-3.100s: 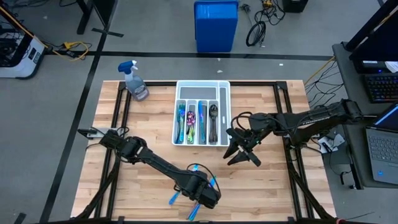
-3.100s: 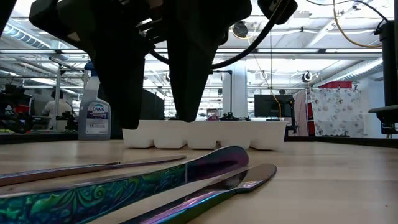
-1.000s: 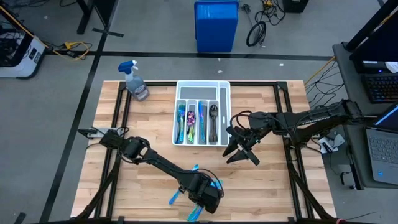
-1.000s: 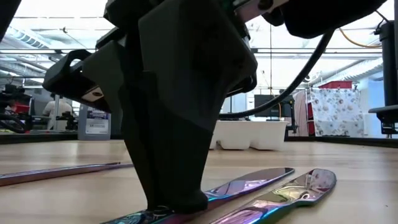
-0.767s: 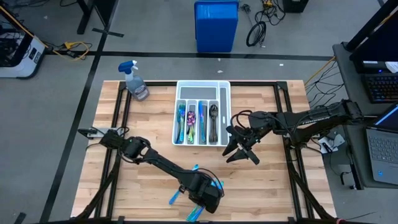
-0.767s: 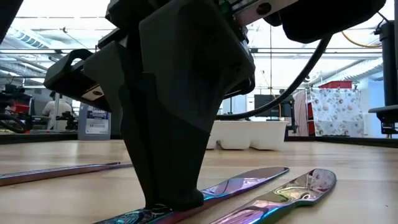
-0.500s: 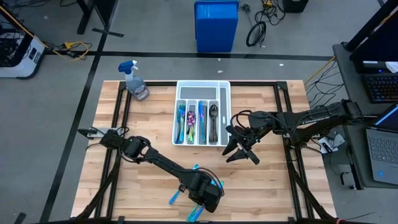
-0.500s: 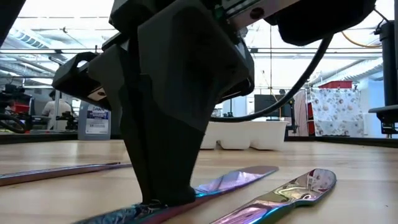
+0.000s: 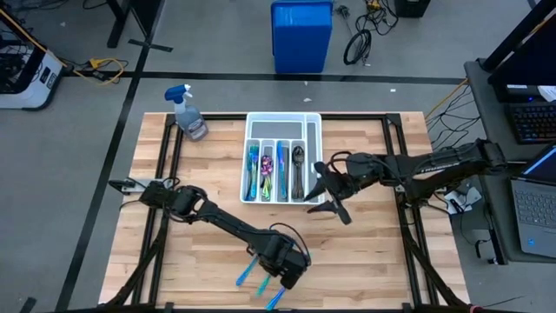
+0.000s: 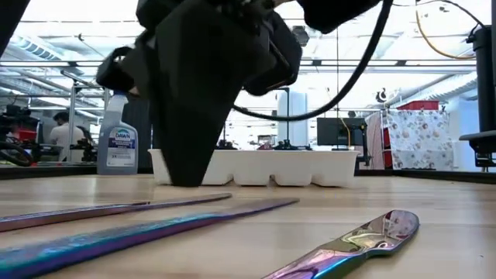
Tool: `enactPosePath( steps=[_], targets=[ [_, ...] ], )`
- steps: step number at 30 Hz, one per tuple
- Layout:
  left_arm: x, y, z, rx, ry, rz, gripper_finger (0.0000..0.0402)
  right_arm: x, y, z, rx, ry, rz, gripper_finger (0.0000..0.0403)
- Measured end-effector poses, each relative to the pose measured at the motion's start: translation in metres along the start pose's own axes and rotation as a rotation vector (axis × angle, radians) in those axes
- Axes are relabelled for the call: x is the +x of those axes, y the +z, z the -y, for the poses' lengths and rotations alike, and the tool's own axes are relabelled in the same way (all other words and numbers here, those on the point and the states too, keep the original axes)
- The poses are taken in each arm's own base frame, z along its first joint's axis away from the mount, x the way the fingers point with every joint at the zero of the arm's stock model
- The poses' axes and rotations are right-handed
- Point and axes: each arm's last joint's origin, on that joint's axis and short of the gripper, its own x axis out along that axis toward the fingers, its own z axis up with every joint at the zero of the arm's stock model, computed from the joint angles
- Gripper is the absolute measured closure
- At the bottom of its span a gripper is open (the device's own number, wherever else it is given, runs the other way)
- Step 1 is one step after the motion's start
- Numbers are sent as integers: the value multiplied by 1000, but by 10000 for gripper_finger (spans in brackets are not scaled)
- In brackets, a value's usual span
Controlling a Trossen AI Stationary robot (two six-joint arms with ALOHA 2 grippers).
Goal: Sort silverware
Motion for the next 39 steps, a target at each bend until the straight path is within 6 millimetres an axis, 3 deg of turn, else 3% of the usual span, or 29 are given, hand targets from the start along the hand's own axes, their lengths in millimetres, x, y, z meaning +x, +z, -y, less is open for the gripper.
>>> enactPosePath(
  steps=[13,23,30,39],
  targets=[
    [-10,10,-13,91,101,59,400,-4,1,15,-154,-88,1,261],
    [-18,19,-34,118,405,325,400,-8,1,28,-222,-137,-4,261],
    [-18,-5,-32,125,541,616,400,-4,-3,16,-90,-82,-29,261],
    [-8,-51,-15,129,441,808,400,19,-17,-26,23,74,-122,261]
  ],
)
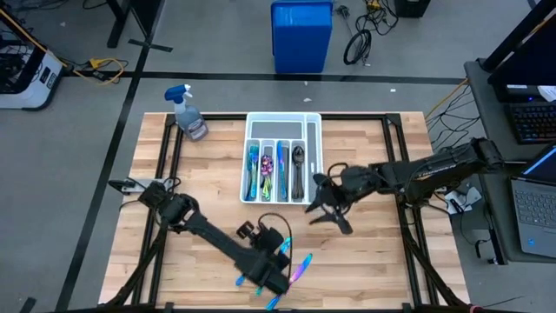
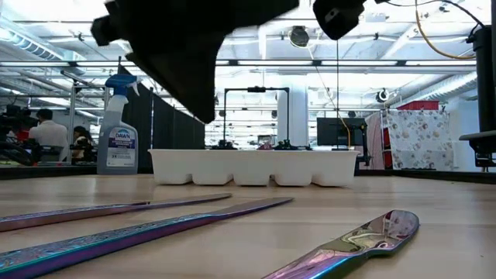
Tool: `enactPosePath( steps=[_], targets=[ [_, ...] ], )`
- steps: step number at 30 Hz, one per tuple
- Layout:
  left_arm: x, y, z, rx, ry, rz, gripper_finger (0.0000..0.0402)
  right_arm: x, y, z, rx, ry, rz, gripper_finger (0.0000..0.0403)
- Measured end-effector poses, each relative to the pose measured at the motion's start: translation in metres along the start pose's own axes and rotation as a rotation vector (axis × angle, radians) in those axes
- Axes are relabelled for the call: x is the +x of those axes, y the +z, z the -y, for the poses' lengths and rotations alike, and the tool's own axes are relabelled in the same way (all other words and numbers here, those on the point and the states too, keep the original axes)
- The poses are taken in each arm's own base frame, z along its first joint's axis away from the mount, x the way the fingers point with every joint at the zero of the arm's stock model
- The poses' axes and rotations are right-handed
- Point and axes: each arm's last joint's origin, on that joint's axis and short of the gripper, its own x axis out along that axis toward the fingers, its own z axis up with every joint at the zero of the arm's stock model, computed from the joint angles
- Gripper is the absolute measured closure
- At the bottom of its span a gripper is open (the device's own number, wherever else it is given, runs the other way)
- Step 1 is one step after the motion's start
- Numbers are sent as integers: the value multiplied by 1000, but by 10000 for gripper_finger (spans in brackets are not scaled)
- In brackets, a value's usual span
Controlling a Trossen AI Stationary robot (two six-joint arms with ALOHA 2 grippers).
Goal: Sort silverware
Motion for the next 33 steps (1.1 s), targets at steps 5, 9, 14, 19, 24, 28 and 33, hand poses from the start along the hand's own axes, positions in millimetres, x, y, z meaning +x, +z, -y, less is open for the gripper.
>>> enactPosePath(
  steps=[5,9,14,19,24,28,33],
  targets=[
    [-11,-10,7,-27,-60,53,400,20,-11,-13,-31,55,-73,261],
    [-15,-16,8,-8,-66,35,400,30,-21,-14,-22,57,-145,261],
    [-10,-12,6,14,-61,-16,400,45,-35,-18,9,71,-222,261],
    [-5,-5,5,10,-38,23,400,60,-46,-16,34,66,-277,261],
    [-1,3,3,-27,-14,119,400,76,-59,-12,46,61,-322,264],
    [-3,4,4,-92,-12,202,399,82,-64,-11,95,57,-336,284],
    [-6,-1,8,-36,-49,155,366,82,-63,-19,231,53,-338,326]
  ],
)
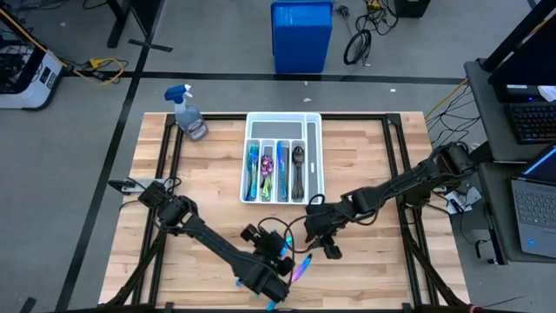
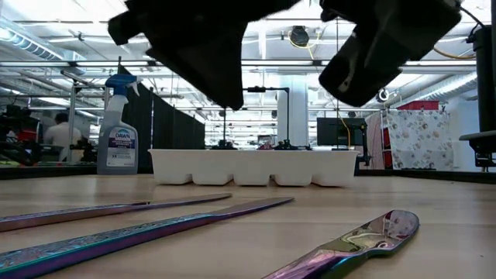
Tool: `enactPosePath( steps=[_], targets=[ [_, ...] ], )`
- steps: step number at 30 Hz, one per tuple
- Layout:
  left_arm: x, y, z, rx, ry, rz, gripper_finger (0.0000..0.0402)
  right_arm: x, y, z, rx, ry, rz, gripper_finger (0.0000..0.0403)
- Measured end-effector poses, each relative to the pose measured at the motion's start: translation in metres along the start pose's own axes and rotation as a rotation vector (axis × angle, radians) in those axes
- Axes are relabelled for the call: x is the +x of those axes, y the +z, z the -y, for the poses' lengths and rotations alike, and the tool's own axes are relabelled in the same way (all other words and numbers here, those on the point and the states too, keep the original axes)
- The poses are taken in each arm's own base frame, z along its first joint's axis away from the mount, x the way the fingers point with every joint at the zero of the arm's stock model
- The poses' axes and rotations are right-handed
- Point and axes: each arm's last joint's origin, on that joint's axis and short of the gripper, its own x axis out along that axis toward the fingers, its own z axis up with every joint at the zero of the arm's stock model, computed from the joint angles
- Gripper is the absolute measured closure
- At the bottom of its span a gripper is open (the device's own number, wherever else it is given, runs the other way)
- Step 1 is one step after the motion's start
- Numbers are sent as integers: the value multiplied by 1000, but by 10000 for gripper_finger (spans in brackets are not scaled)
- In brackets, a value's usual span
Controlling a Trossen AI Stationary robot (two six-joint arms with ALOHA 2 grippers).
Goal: Sort silverware
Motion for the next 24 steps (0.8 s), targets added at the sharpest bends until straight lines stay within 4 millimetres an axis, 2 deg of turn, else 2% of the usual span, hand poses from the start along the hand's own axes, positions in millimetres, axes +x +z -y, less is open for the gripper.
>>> enactPosePath(
  steps=[9,12,19,24],
  targets=[
    [-17,-17,2,68,-24,-2,219,5,-4,-34,9,96,29,395],
    [-20,-20,2,120,-32,-8,186,6,-7,-44,-3,108,28,399],
    [-23,-22,3,149,-40,-10,169,13,-18,-62,-74,77,19,402],
    [-23,-22,3,186,-43,-19,168,30,-31,-65,-90,52,-37,403]
  ],
)
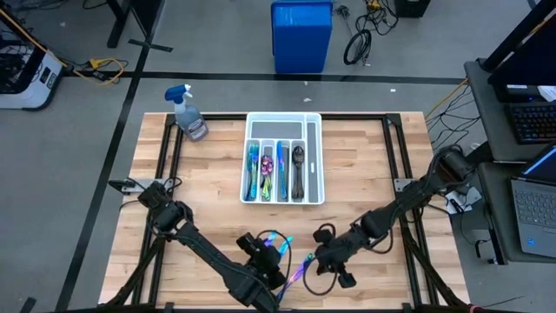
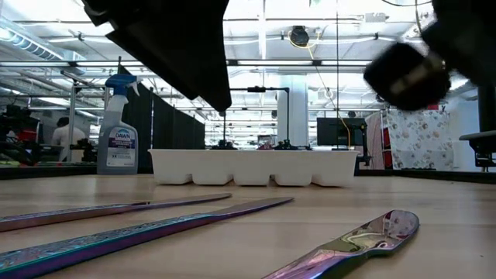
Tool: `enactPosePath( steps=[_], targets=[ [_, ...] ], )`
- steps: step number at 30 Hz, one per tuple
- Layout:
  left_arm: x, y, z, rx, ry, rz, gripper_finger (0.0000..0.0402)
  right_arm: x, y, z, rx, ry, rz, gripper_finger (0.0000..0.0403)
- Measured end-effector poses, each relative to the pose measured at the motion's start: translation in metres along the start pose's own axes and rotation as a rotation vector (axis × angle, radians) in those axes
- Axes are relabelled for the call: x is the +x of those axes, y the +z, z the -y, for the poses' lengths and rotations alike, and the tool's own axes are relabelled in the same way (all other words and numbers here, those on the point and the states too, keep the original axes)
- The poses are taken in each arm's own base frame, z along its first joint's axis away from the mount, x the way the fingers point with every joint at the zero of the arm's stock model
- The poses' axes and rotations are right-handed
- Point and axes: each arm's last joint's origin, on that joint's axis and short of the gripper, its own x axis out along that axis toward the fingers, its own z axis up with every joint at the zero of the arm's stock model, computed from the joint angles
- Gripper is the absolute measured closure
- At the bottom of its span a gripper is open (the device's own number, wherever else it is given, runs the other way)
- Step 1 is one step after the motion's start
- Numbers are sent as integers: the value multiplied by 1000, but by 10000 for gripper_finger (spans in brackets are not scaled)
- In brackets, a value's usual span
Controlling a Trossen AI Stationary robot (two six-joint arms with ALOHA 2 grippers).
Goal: Sort silverware
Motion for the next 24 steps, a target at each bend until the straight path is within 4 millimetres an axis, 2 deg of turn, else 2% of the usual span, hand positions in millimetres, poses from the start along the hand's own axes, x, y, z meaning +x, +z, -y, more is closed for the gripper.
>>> enactPosePath(
  steps=[5,9,15,24],
  targets=[
    [0,0,0,34,-5,-4,168,24,-12,9,-2,-50,-53,403],
    [0,0,1,29,-10,-9,168,36,-18,24,11,-85,-86,403],
    [0,0,1,25,-12,-9,168,36,-10,37,16,-98,-30,403],
    [0,0,1,-53,-16,-14,168,36,-5,42,44,-94,0,403]
  ],
)
